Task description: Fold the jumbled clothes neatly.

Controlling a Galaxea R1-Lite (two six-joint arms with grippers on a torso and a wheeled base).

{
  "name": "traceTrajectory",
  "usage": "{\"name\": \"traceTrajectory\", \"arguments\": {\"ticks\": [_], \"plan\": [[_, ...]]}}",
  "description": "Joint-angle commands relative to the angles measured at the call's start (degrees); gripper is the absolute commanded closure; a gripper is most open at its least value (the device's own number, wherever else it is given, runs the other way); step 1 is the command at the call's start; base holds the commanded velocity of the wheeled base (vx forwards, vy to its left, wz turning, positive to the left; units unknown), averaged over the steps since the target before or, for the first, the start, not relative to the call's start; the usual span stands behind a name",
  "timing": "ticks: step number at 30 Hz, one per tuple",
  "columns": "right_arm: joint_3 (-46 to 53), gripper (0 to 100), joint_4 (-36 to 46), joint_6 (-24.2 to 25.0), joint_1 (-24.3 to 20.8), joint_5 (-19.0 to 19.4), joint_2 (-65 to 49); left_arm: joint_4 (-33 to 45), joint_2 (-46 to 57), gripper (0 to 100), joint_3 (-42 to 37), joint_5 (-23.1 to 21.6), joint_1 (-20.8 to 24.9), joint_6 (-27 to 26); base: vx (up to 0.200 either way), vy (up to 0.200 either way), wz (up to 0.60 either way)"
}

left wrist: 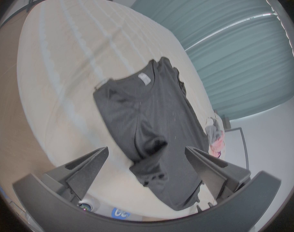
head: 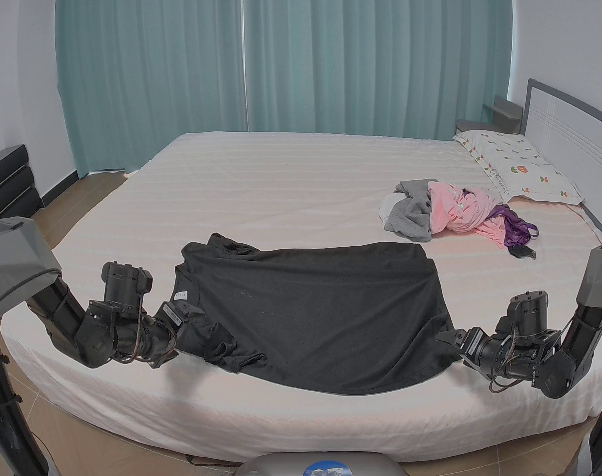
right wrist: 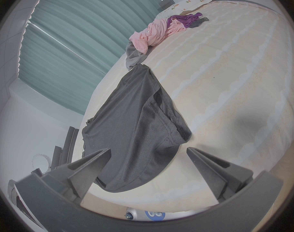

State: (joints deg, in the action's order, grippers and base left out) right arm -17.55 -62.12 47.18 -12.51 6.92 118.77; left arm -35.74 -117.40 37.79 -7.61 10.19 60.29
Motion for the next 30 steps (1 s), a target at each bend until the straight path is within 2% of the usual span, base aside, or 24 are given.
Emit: {"name": "traceTrajectory", "arguments": {"ticks": [1, 8, 14, 18, 19, 22, 27, 30], "plan": [[0.24, 0, -0.02, 0.02, -0.06, 0.02, -0.21, -0.03, 2.35, 0, -2.81, -0.04, 2.64, 0.17, 0.0, 0.0, 0.0], [0.24, 0, -0.02, 0.02, -0.06, 0.11, -0.03, -0.12, 0.15, 0, -1.32, 0.22, 4.75, 0.09, 0.0, 0.0, 0.0], [0.24, 0, -0.02, 0.02, -0.06, 0.11, -0.03, -0.2, -3.72, 0, 1.67, 3.21, 7.04, 0.0, 0.0, 0.0, 0.0], [0.24, 0, -0.02, 0.02, 0.03, 0.11, -0.03, -0.12, -4.51, 0, 2.02, 3.48, 7.56, -0.09, 0.0, 0.0, 0.0], [0.24, 0, -0.02, 0.02, 0.03, 0.11, 0.06, -0.03, -4.42, 100, 2.02, 3.48, 7.56, -0.09, 0.0, 0.0, 0.0], [0.24, 0, -0.02, 0.02, 0.03, 0.11, 0.14, -0.03, -3.89, 100, 1.41, 3.83, 7.56, 0.0, 0.0, 0.0, 0.0], [0.24, 0, -0.02, -0.07, 0.03, 0.11, 0.32, -0.03, -1.52, 100, -0.7, 7.17, 7.56, 0.0, 0.0, 0.0, 0.0], [0.24, 0, -0.02, -0.07, 0.03, 0.11, 0.32, 0.06, 0.94, 100, -2.2, 7.26, 7.39, 0.0, 0.0, 0.0, 0.0]]}}
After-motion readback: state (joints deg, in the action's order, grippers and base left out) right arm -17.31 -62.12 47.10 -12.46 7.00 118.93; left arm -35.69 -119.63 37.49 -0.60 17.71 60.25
